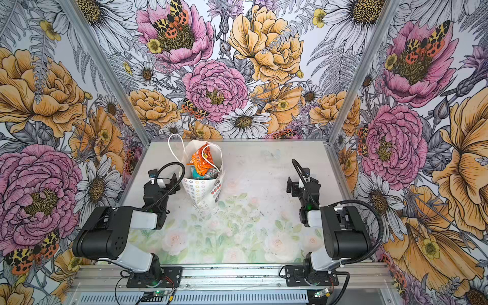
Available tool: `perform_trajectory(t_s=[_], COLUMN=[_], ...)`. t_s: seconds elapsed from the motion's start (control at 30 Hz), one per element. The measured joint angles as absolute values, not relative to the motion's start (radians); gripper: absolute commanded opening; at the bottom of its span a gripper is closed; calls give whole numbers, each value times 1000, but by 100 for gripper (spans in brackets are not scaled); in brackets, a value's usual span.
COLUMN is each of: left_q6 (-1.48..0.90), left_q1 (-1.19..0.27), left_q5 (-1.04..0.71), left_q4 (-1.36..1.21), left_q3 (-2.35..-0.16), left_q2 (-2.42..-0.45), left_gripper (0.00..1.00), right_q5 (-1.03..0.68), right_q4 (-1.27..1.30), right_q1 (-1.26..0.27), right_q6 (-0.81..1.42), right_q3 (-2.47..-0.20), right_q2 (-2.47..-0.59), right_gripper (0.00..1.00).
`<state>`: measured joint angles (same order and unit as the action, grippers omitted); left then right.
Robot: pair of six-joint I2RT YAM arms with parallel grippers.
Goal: Place the snacks into the paper bag
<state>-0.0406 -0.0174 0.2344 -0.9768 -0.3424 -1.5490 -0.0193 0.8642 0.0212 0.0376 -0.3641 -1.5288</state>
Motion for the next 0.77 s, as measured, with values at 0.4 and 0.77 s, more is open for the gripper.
perform_trajectory(t_s=[0.4, 0.77], left_q6=[1, 1], left_q1=[-62, -54], left_q5=[300, 299], left_q4=[-986, -984], left_q3=[-344, -344], left_q2=[-1549, -1549], left_gripper=[99, 99], right_q5=[-19, -19], right_q4=[864, 864], right_q1=[21, 21], right_q6=[38, 38], right_q3=[-364, -364], right_q2=[-1529, -1529], right_gripper=[100, 100])
